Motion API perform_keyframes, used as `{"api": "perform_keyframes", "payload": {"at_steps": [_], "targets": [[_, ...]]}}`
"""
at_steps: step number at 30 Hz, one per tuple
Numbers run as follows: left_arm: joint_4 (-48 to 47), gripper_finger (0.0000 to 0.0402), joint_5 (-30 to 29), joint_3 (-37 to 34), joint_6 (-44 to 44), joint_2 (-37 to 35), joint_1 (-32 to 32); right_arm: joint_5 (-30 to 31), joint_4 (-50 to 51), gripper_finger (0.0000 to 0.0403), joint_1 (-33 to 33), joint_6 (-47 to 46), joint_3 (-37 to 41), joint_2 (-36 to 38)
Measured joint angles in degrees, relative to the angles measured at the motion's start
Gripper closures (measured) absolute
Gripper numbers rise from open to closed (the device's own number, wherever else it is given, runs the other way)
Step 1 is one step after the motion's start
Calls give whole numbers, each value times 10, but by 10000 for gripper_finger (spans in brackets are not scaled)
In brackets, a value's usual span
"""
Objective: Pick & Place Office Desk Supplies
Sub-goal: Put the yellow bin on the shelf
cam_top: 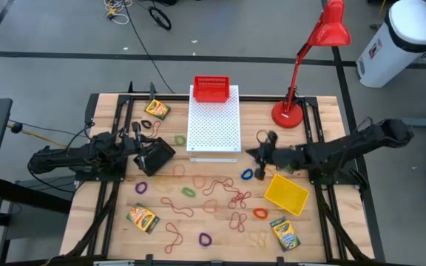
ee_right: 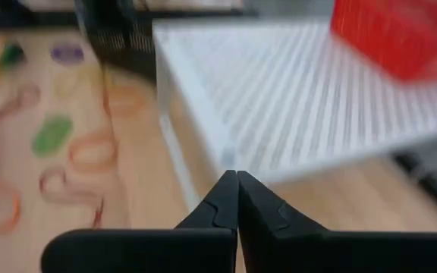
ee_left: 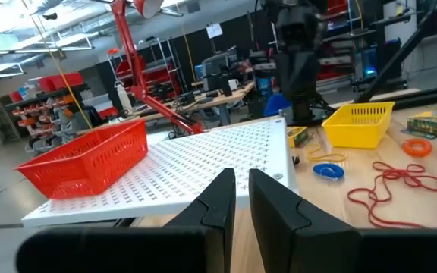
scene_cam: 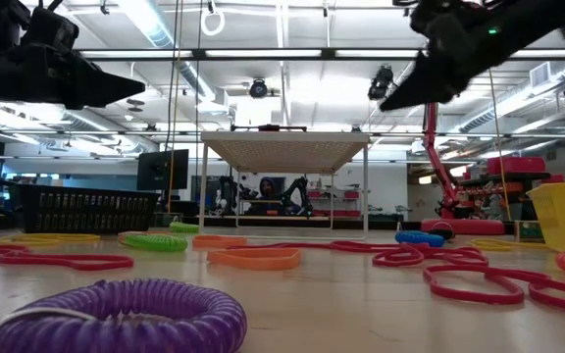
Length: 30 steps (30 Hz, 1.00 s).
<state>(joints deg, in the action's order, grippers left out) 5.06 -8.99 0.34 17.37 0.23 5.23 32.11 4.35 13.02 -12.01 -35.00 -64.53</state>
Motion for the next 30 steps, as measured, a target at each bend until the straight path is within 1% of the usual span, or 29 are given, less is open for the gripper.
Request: {"api": "perform_keyframes", "payload": {"at_steps": [1, 4, 6, 9, 14, 16, 18, 20, 22, 24, 26, 30], "targets": [[3, 352, 0, 0, -3, 0, 0, 16, 41, 399, 20, -30, -9, -3], [12, 352, 1, 0, -25, 0, 0, 34, 151, 399, 75, -129, -44, -23], [31, 352, 0, 0, -39, 2, 0, 37, 226, 399, 108, -192, -70, -43], [41, 352, 8, 0, -98, 2, 0, 33, 331, 399, 145, -283, -113, -76], [38, 352, 16, 0, -194, 2, 0, -31, 487, 398, 188, -415, -196, -141], [35, 352, 16, 0, -204, 3, 0, -61, 535, 390, 205, -457, -226, -169], [35, 352, 16, 0, -201, 5, 0, -87, 564, 372, 221, -500, -249, -193], [32, 352, 19, 0, -197, 7, 0, -118, 569, 346, 236, -534, -262, -212], [27, 355, 38, 0, -197, 13, 0, -149, 571, 318, 250, -568, -264, -229], [16, 368, 64, 0, -195, 21, 0, -171, 569, 290, 263, -598, -265, -242], [15, 389, 80, 0, -195, 32, 0, -187, 571, 265, 275, -620, -265, -254], [15, 396, 81, 0, -174, 54, 0, -201, 570, 231, 295, -642, -265, -266]]}}
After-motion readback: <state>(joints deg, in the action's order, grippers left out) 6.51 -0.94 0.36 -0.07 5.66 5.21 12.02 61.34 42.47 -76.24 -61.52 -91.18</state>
